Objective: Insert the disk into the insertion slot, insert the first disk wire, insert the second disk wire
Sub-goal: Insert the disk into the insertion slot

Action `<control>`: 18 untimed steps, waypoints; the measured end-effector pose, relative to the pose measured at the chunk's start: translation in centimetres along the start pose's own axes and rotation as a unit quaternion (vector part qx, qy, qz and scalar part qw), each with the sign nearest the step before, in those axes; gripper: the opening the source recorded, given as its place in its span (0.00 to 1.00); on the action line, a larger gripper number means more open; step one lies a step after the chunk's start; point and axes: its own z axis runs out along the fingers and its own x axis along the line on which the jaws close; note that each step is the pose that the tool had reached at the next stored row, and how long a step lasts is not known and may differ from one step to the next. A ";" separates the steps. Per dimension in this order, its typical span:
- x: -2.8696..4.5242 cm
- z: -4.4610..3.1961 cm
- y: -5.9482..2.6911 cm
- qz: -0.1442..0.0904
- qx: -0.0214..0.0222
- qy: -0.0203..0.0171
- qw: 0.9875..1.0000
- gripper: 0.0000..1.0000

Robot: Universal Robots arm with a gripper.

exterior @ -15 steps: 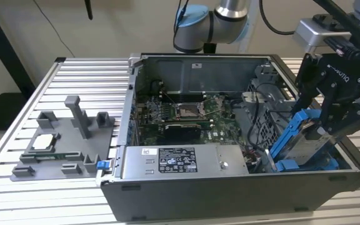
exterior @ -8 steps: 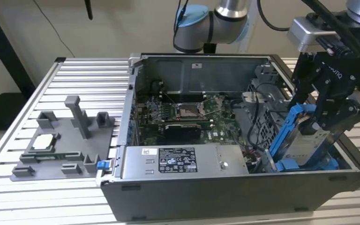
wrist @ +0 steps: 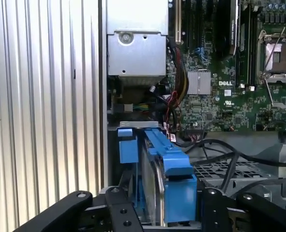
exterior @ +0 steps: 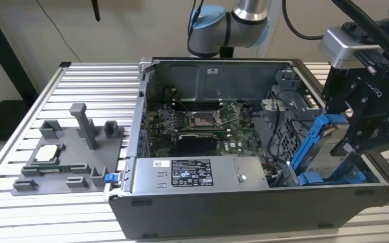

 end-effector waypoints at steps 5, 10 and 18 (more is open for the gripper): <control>0.15 0.12 0.56 0.000 0.006 -0.001 1.000 0.00; 0.16 0.23 0.93 0.000 0.015 -0.003 1.000 0.00; 0.13 -0.28 0.95 -0.001 0.016 -0.003 1.000 1.00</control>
